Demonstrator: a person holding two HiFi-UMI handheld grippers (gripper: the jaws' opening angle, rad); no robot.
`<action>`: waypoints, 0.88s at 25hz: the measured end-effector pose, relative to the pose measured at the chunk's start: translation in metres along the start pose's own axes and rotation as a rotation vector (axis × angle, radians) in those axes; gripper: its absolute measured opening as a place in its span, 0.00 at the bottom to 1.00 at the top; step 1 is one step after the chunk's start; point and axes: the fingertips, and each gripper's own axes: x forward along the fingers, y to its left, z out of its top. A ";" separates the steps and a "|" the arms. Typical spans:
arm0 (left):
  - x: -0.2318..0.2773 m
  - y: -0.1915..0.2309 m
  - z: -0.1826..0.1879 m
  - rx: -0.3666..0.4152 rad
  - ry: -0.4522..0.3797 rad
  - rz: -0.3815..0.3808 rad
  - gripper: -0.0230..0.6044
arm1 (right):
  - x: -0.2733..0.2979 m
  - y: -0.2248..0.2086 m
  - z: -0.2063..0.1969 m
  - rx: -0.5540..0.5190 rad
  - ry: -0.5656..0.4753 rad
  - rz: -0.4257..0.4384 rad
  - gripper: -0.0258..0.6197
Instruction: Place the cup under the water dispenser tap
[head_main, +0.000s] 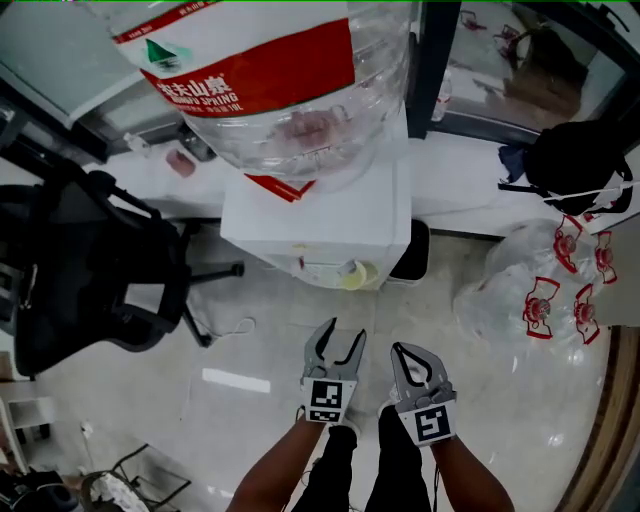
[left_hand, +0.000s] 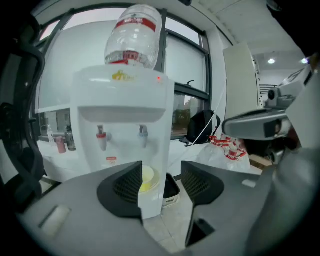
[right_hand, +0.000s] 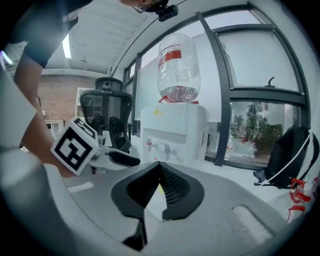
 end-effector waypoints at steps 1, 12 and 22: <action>-0.016 -0.005 0.009 0.005 -0.012 -0.004 0.42 | -0.007 -0.001 0.008 -0.007 -0.002 -0.006 0.04; -0.132 -0.038 0.111 -0.043 -0.098 -0.052 0.06 | -0.076 0.012 0.114 -0.028 -0.085 -0.074 0.04; -0.199 -0.041 0.173 0.016 -0.158 -0.120 0.06 | -0.118 0.035 0.176 0.013 -0.137 -0.115 0.04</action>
